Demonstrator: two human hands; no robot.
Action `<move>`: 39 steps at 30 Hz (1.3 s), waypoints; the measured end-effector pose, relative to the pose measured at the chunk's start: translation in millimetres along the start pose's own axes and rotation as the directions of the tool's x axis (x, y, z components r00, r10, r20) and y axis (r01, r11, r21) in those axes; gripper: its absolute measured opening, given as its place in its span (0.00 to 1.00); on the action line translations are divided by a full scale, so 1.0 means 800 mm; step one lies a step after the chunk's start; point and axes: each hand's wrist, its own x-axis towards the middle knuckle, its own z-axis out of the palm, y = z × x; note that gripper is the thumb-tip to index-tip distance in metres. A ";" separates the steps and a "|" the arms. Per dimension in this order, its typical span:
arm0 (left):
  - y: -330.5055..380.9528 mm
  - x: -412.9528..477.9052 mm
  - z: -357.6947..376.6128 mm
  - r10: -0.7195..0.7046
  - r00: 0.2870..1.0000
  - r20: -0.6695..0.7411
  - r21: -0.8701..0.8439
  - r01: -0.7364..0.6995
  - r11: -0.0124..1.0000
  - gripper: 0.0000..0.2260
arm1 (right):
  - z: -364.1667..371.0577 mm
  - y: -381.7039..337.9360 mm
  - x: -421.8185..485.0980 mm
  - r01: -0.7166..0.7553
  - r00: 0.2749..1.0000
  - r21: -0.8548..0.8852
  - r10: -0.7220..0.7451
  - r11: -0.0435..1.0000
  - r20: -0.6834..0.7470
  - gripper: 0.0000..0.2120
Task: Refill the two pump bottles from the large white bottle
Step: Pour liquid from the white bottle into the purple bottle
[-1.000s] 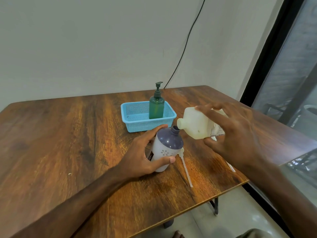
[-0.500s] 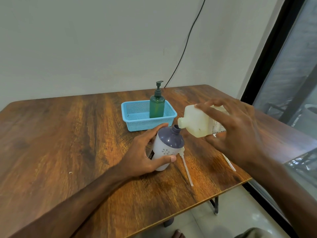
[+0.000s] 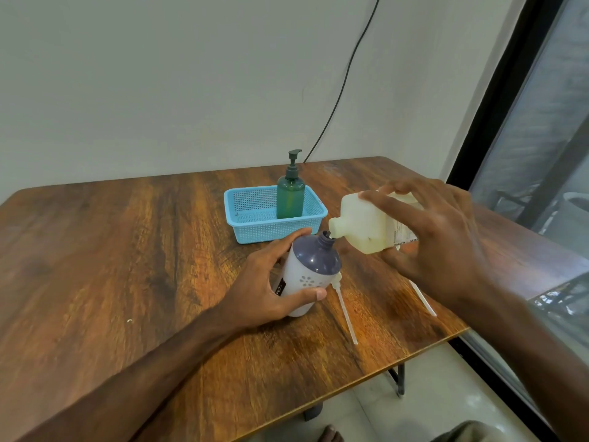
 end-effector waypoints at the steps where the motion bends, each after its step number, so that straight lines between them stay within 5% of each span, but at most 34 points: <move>1: 0.000 0.000 0.000 0.001 1.000 0.001 0.001 -0.001 1.000 0.42 | 0.000 -0.001 0.000 -0.002 1.000 0.002 0.002 1.000 0.000 0.41; 39: -0.001 0.001 0.001 -0.015 1.000 0.017 0.012 0.015 1.000 0.42 | -0.005 -0.003 0.004 0.023 1.000 -0.010 -0.023 1.000 -0.005 0.41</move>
